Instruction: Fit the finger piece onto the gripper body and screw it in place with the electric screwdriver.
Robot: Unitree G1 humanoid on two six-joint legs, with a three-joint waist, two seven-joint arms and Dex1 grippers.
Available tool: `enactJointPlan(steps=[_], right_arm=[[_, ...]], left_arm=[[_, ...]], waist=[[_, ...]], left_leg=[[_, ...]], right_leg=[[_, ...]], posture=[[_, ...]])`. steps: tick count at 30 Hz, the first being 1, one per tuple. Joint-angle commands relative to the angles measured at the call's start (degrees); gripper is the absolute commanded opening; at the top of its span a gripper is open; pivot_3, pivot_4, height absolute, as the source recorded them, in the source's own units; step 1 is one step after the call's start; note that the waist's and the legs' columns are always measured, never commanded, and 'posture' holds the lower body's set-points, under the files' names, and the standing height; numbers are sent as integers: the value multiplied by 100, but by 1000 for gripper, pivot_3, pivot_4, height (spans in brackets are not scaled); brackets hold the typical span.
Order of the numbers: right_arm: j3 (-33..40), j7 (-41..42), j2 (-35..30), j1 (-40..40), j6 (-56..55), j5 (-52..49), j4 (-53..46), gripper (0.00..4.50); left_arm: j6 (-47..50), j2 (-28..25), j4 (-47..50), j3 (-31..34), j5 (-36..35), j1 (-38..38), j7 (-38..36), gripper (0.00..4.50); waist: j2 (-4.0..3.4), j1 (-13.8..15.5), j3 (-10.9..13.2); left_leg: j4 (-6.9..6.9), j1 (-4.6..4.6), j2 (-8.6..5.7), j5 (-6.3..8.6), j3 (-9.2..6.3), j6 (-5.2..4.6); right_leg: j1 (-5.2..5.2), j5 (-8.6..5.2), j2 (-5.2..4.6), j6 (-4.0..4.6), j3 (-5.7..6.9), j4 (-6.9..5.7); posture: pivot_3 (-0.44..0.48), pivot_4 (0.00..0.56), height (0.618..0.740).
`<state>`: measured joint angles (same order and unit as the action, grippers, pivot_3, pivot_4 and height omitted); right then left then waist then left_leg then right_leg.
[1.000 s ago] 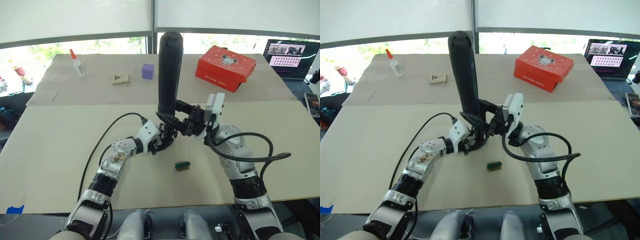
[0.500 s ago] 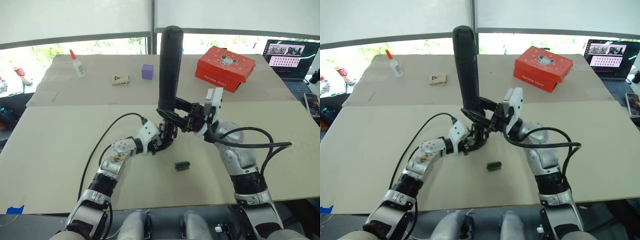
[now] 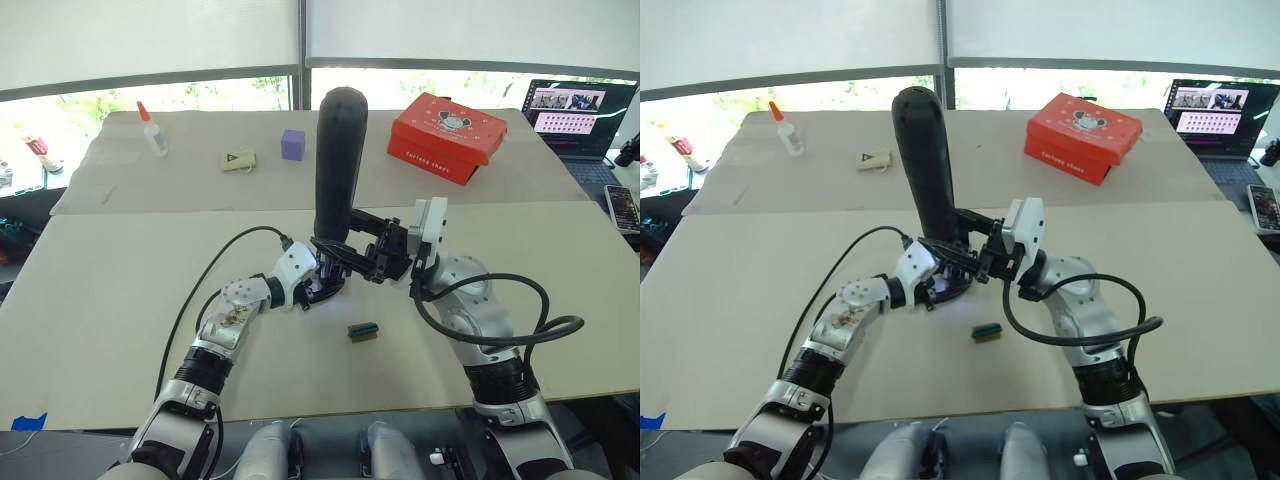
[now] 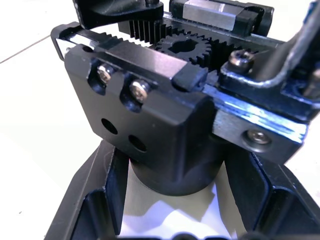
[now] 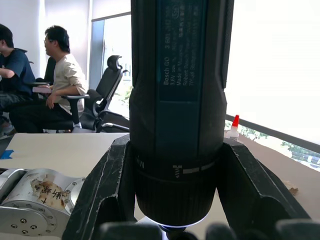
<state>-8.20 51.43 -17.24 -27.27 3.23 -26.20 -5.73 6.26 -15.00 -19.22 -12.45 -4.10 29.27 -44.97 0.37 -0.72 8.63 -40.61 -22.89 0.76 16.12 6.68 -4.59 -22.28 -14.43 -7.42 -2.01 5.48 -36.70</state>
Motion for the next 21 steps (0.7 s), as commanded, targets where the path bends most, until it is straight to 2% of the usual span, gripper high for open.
enactJointPlan(steps=[1,11,21], right_arm=[[-155,47,-109,74,574,234,862,1887],[-310,132,-68,-147,555,345,1175,1887],[-164,-39,-104,-69,628,222,824,1887]], left_arm=[[-80,-101,262,131,-18,28,40,2282],[-37,-131,327,144,-20,8,62,2282],[-19,-98,279,154,-38,24,101,2282]], waist=[[0,-3,0],[0,-3,-1],[-1,-6,-1]], left_leg=[[0,0,1,0,0,0],[3,0,1,0,0,0],[7,2,2,0,0,1]], right_leg=[[0,0,0,0,0,0],[0,0,-1,0,0,0],[0,0,-3,0,-1,1]], posture=[[0,150,740],[0,150,740],[0,150,740]])
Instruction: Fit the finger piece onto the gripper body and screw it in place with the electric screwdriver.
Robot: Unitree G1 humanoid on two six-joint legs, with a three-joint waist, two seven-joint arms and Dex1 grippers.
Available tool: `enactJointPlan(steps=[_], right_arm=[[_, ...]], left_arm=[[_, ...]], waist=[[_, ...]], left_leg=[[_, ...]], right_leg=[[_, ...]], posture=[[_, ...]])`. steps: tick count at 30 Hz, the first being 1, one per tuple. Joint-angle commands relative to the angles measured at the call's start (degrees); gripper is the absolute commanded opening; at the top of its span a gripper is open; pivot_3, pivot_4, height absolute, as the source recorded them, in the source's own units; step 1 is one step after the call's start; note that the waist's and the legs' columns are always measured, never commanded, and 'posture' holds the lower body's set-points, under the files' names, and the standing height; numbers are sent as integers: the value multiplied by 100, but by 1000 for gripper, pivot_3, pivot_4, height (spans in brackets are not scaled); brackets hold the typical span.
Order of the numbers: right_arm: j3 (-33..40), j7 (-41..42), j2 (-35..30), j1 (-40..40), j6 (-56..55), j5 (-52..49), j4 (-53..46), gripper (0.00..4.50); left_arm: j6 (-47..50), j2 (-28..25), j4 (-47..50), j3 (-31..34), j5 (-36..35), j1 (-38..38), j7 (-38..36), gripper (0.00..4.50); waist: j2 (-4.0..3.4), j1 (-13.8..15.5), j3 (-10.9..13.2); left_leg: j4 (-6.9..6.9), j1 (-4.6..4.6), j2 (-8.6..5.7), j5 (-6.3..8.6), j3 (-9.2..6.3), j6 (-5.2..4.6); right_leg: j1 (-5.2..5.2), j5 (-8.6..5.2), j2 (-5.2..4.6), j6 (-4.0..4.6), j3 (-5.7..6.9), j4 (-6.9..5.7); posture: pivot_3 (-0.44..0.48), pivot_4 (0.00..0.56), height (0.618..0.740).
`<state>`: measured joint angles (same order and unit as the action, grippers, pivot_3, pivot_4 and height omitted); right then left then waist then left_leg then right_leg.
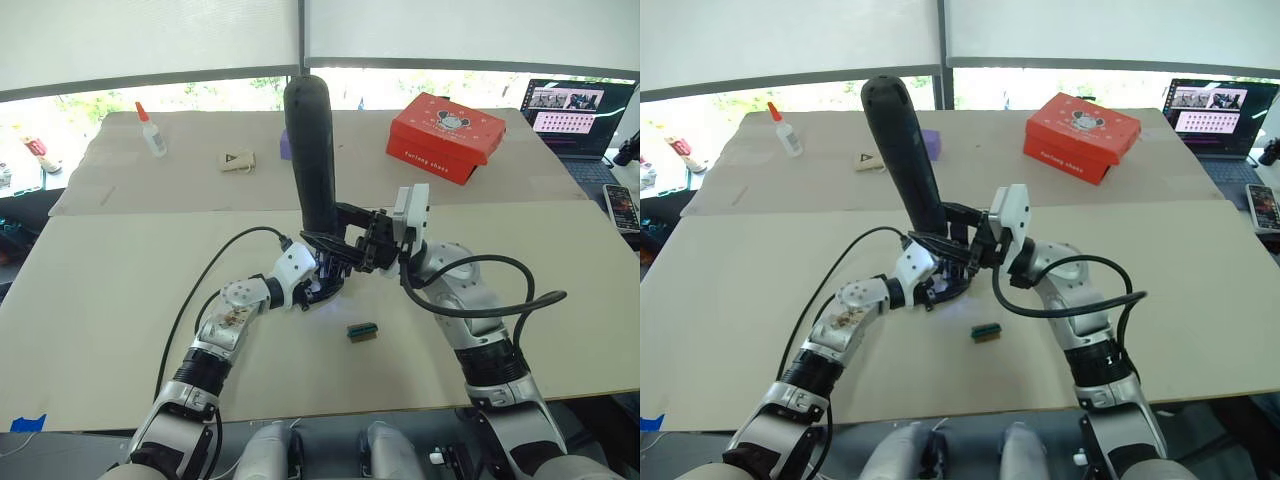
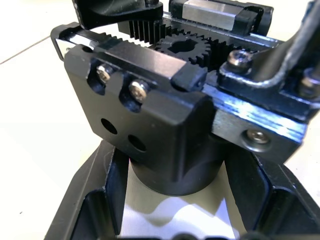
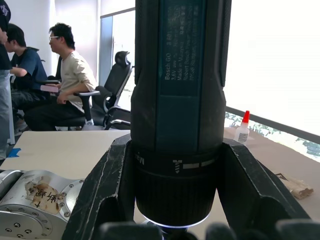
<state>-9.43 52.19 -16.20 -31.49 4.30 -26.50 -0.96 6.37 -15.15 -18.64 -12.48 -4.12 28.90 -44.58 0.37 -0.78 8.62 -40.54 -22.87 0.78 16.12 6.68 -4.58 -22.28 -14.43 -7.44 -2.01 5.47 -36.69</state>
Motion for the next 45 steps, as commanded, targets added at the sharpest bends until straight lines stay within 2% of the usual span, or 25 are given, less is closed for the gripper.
enactJointPlan(steps=[1,10,17,25,27,29,30,32,34,36,39,42,45], right_arm=[[1,-132,-214,348,528,209,239,1887],[540,-216,-316,-228,1084,-650,-1043,1887],[1101,-695,-111,-916,1661,-1574,-1580,1887],[1409,-856,-349,-911,2340,-2282,-1882,1887],[1661,-878,-730,-843,2934,-2821,-1925,1887],[1991,-979,-1200,-785,3622,-3505,-1863,1887],[2143,-1052,-1414,-767,3918,-3823,-1805,1887],[2516,-1394,-1987,-740,4774,-4675,-1391,1887],[2724,-1646,-2459,-704,5387,-5112,-968,1887],[2730,-1771,-3038,-668,6246,-5414,-335,1887],[2636,-1725,-3535,-682,7075,-5549,293,1887],[1928,-1337,-4128,-759,8172,-4897,1205,1887],[888,-712,-4478,-772,7985,-3739,1766,1887]], left_arm=[[-19,-70,202,162,-44,71,70,2282],[65,7,70,164,-105,68,100,2282],[107,82,-169,143,-93,109,88,2282],[214,46,-202,159,-91,132,67,2282],[398,-88,7,187,-167,32,-45,3343],[671,-266,390,280,-320,-117,-139,4211],[822,-351,599,334,-409,-191,-169,4483],[1260,-623,1276,558,-751,-431,-320,4500],[1630,-934,1876,768,-1066,-655,-490,4500],[1988,-1380,2479,1054,-1480,-931,-799,4500],[2439,-1796,3068,1341,-2015,-1168,-1066,4500],[2849,-2539,3871,1797,-2690,-1632,-1644,4500],[2906,-3065,4274,2050,-2868,-1999,-1842,4500]], waist=[[0,1,0],[1,9,2],[0,23,8],[0,44,8],[1,49,8],[2,48,9],[2,46,9],[4,42,12],[4,32,15],[3,24,17],[2,38,20],[-1,44,21],[-2,52,21]], left_leg=[[0,0,0,0,0,0],[2,-23,-1,0,-1,0],[-12,-92,-6,-2,5,-2],[-18,-90,-7,-2,6,-3],[-18,-90,-7,-2,6,-3],[-16,-92,-7,-2,5,-4],[-14,-92,-7,-1,6,-4],[-9,-93,-6,0,5,-5],[-6,-93,-3,0,5,-5],[-6,-93,-1,0,4,-6],[-6,-94,0,2,4,-9],[-5,-95,0,5,8,-15],[-3,-95,-2,8,7,-19]], right_leg=[[0,0,0,0,0,0],[-19,0,-5,0,1,4],[-87,1,-3,1,3,-8],[-79,1,-2,1,7,-8],[-80,1,-2,1,6,-8],[-81,1,-2,1,6,-5],[-81,1,-2,1,6,-4],[-84,1,-3,1,6,-1],[-84,1,-6,2,5,2],[-85,2,-8,2,3,2],[-84,2,-17,3,-2,4],[-81,2,-23,3,-4,53],[-80,2,-23,3,-3,62]], posture=[[0,150,740],[0,150,740],[0,150,740],[0,150,740],[0,150,740],[0,150,740],[0,150,740],[0,150,740],[0,150,740],[0,150,740],[0,150,740],[0,150,740],[0,150,740]])
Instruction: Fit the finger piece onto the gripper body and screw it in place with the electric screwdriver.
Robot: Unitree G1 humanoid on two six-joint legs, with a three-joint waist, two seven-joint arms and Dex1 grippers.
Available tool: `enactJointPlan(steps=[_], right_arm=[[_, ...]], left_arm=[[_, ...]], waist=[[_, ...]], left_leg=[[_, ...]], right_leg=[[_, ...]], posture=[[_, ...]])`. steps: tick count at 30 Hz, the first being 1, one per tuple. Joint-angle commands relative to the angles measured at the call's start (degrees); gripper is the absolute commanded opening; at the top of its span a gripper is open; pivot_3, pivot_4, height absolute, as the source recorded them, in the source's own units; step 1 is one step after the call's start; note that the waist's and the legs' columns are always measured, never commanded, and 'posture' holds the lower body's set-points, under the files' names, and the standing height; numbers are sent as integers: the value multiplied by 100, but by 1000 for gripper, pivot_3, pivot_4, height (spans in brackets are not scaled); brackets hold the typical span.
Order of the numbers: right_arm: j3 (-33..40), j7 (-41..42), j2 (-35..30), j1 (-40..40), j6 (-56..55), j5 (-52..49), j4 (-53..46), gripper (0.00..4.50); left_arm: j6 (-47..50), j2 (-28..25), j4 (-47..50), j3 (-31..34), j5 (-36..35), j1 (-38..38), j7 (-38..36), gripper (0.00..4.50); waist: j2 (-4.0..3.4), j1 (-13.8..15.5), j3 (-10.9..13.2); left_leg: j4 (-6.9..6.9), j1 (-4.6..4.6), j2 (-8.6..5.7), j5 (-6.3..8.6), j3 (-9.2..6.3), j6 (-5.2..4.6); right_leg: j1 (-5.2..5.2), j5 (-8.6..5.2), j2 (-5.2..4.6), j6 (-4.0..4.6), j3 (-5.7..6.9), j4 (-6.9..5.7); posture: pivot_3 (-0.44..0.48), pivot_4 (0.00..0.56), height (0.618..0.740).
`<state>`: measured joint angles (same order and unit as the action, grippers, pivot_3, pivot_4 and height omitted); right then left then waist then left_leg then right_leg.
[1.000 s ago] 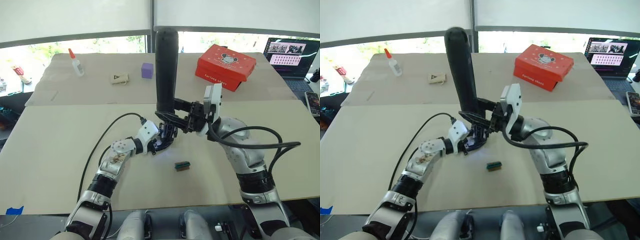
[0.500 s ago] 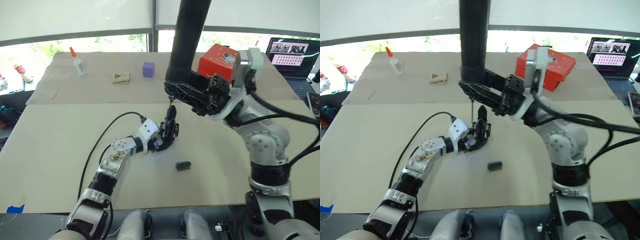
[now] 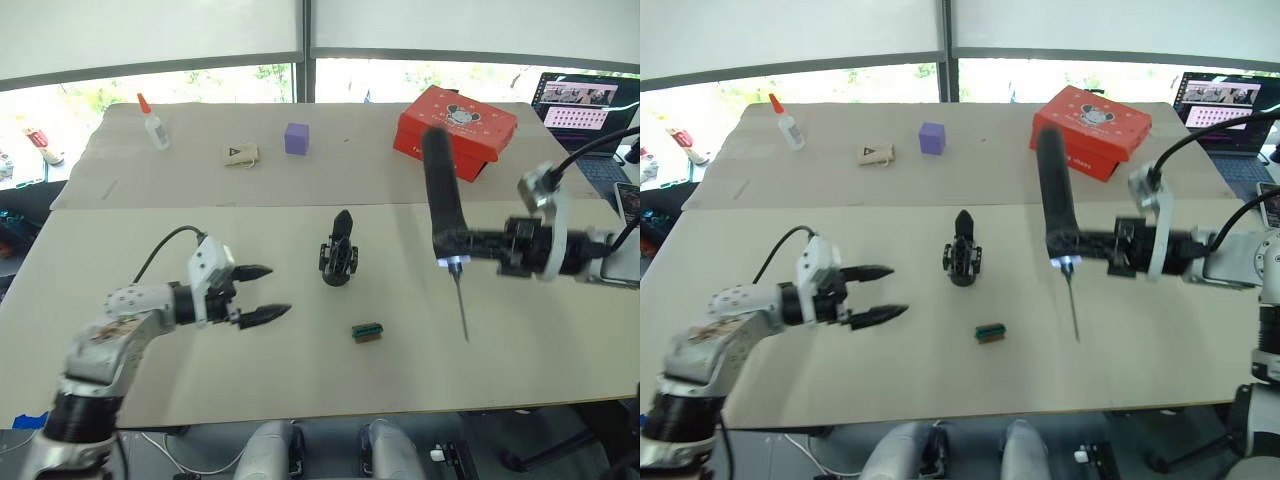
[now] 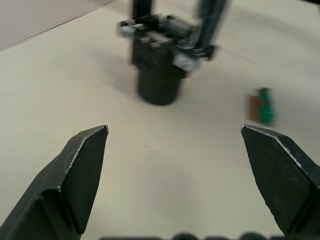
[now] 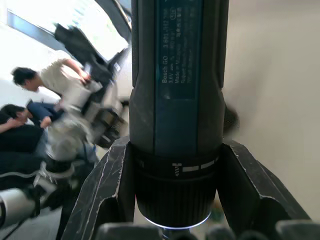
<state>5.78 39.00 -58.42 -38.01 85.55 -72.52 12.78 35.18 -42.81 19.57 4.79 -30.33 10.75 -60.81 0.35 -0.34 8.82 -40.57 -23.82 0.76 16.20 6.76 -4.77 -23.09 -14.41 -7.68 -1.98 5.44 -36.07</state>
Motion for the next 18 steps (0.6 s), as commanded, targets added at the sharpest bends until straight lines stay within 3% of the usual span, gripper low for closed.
enactJointPlan(steps=[1,4,6,11,16,18], right_arm=[[-989,901,-338,-126,-424,1287,520,1887],[-2074,1944,-533,-197,-1392,2617,1105,1887],[-2422,2505,-521,-363,-1898,3244,1604,2926],[-2479,3905,-760,-392,-4088,4425,2111,4488],[-1795,5129,-1204,-248,-6805,4848,2439,4488],[-1606,5338,-1560,-223,-6987,4478,2407,4488]], left_arm=[[-4,-394,492,363,-240,-254,-214,4500],[-21,-617,456,526,-248,-436,-204,4500],[69,-736,425,662,-344,-530,-246,4500],[683,-1167,375,1299,-1040,-712,-546,4500],[892,-1866,30,1933,-1190,-872,-991,4500],[727,-2198,-304,2268,-1057,-1033,-1368,4500]], waist=[[-2,16,1],[-14,37,8],[-19,31,11],[-24,35,16],[-30,26,20],[-57,17,47]], left_leg=[[0,0,-2,0,2,0],[-4,-1,-4,0,6,0],[-4,-3,-5,0,10,0],[-5,-2,0,0,9,2],[-5,0,-1,-1,10,6],[-5,0,-1,-4,11,10]], right_leg=[[-1,0,0,0,-1,0],[-3,0,1,-1,-1,-1],[-7,0,7,-2,-3,-2],[-7,-1,15,-3,0,-2],[-6,-4,14,-8,0,-2],[-9,-4,18,-8,1,-3]], posture=[[0,150,740],[0,150,740],[0,150,740],[0,150,740],[0,150,740],[0,150,740]])
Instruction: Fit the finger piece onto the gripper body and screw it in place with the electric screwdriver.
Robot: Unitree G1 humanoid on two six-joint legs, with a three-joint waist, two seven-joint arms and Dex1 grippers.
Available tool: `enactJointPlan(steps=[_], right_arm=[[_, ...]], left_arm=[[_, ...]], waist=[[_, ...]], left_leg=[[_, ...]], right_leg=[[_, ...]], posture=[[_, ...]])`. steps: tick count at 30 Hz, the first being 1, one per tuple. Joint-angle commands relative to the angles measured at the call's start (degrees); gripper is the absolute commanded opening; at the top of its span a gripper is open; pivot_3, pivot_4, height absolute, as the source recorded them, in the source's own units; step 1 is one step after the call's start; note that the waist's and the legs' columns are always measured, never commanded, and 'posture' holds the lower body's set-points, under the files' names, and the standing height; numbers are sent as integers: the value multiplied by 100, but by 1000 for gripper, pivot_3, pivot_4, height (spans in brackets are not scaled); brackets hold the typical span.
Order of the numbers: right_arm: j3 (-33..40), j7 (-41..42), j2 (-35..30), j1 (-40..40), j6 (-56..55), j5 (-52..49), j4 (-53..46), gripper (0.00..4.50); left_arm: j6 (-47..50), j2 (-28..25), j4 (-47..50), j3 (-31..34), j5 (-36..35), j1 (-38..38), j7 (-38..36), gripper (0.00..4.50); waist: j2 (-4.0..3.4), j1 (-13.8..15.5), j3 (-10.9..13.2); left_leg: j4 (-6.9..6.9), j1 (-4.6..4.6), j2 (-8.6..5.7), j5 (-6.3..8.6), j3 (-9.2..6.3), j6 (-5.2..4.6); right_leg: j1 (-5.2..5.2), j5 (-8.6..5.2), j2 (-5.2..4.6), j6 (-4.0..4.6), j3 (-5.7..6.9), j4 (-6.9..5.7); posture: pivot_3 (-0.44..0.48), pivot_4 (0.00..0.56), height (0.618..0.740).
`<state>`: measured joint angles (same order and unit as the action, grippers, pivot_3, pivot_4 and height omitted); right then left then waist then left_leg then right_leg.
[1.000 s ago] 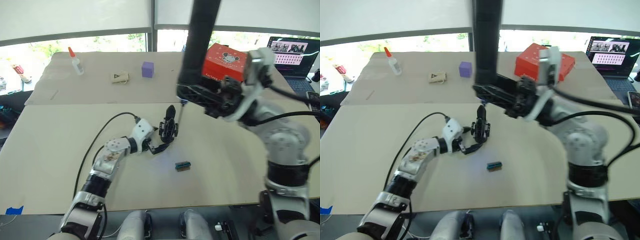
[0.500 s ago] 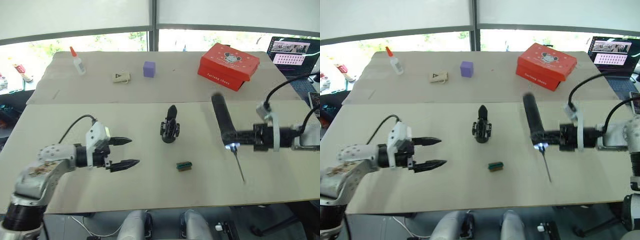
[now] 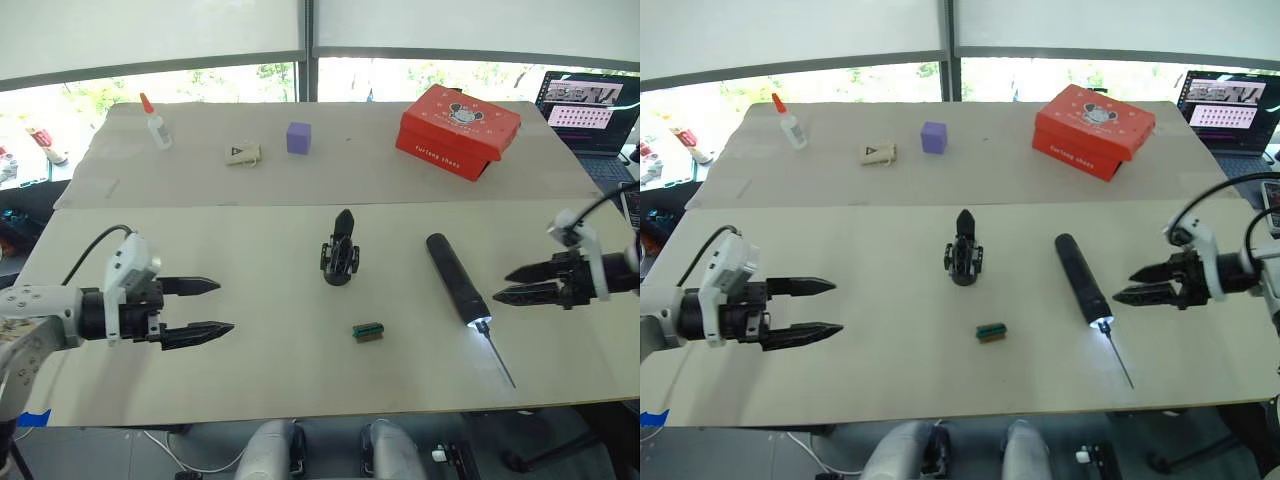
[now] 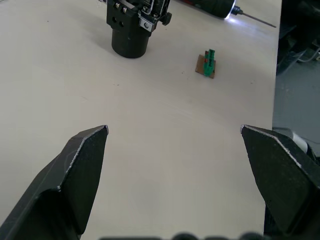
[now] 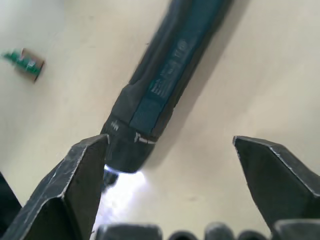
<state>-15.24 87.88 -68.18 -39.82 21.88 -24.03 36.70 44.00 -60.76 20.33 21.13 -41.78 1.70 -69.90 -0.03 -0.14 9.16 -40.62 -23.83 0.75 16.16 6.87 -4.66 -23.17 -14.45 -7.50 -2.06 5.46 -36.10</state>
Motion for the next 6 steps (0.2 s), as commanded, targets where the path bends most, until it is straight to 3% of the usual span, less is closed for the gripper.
enactJointPlan(steps=[1,6], right_arm=[[498,462,-713,25,-724,-512,-8,4488],[346,462,-872,235,-1419,-341,312,4488]], left_arm=[[-262,-473,-495,703,146,-201,-565,4500],[-667,-375,-599,519,322,-291,-595,4500]], waist=[[-36,-2,24],[-36,-37,23]], left_leg=[[-1,0,0,0,3,0],[2,14,5,1,6,5]], right_leg=[[-1,0,0,0,-1,-1],[12,-1,1,0,2,1]], posture=[[0,150,740],[0,150,740]])
